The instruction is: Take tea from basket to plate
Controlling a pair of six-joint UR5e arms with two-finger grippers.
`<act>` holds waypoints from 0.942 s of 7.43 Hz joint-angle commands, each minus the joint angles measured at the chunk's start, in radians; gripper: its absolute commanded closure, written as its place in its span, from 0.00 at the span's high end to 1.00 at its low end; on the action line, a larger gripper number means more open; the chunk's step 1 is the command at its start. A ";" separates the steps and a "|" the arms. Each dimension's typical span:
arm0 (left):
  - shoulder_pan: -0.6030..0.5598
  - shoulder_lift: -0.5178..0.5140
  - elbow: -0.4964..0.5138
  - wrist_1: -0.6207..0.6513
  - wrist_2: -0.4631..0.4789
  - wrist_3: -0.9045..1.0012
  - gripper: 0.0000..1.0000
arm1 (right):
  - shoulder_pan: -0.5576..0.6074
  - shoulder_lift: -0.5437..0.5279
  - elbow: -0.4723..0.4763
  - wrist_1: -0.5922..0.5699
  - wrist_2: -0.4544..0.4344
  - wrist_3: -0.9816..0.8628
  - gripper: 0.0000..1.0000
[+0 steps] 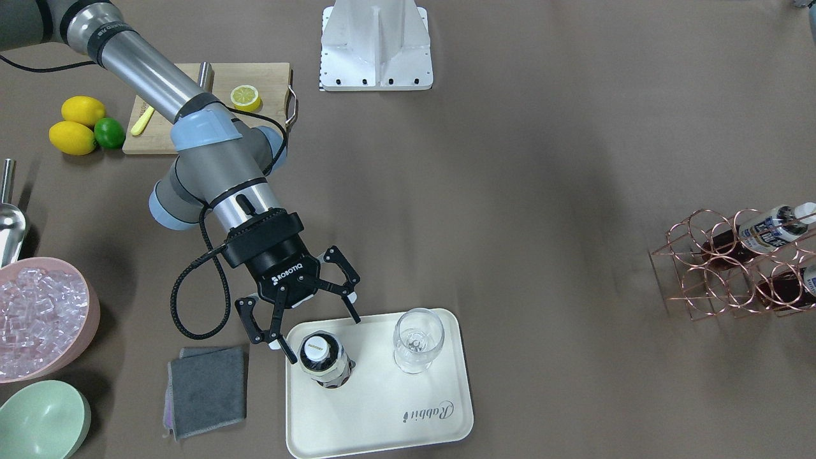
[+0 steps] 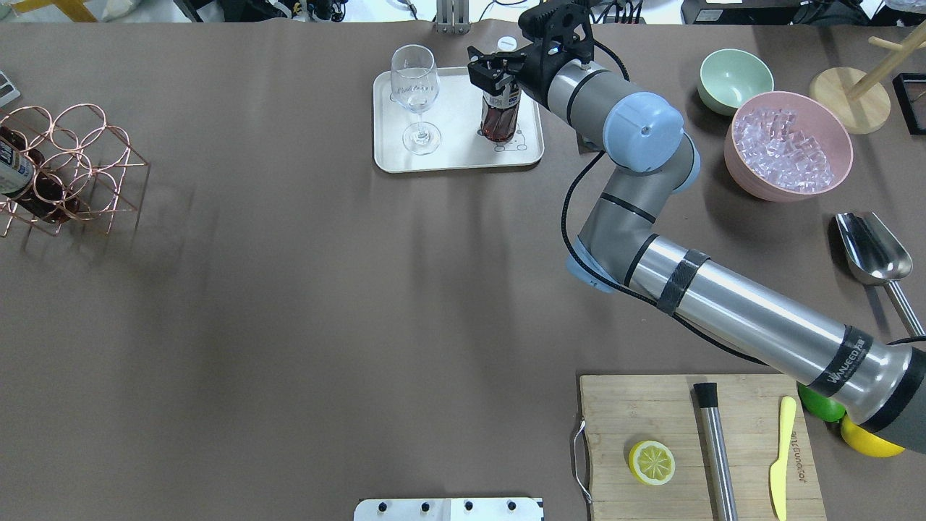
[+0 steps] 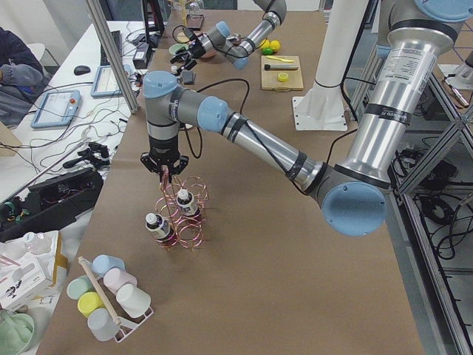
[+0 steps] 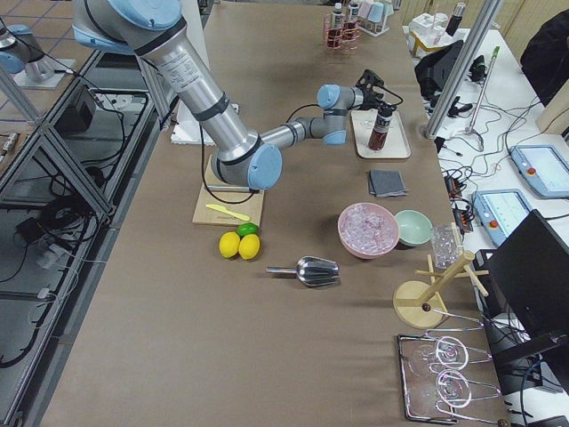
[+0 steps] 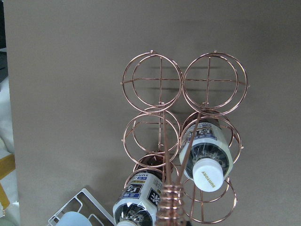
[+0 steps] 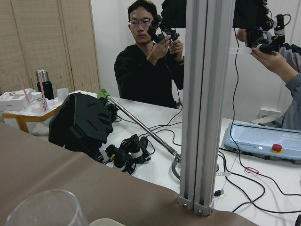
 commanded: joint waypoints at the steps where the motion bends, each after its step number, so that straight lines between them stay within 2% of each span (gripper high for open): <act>1: -0.006 -0.003 0.060 -0.067 0.001 0.035 0.00 | 0.048 -0.091 0.237 -0.176 0.123 0.002 1.00; 3: -0.003 -0.006 0.068 -0.081 0.002 0.043 0.00 | 0.074 -0.279 0.605 -0.473 0.227 0.012 1.00; 4: 0.000 -0.007 0.065 -0.081 0.019 0.041 0.00 | 0.075 -0.377 0.765 -0.625 0.250 0.067 1.00; 5: 0.000 -0.007 0.063 -0.079 0.019 0.041 0.00 | 0.082 -0.445 0.845 -0.701 0.298 0.139 1.00; 6: 0.002 -0.006 0.060 -0.079 0.019 0.040 0.00 | 0.130 -0.520 0.895 -0.753 0.404 0.202 1.00; 7: 0.003 -0.006 0.059 -0.079 0.019 0.041 0.00 | 0.198 -0.594 0.951 -0.872 0.498 0.204 1.00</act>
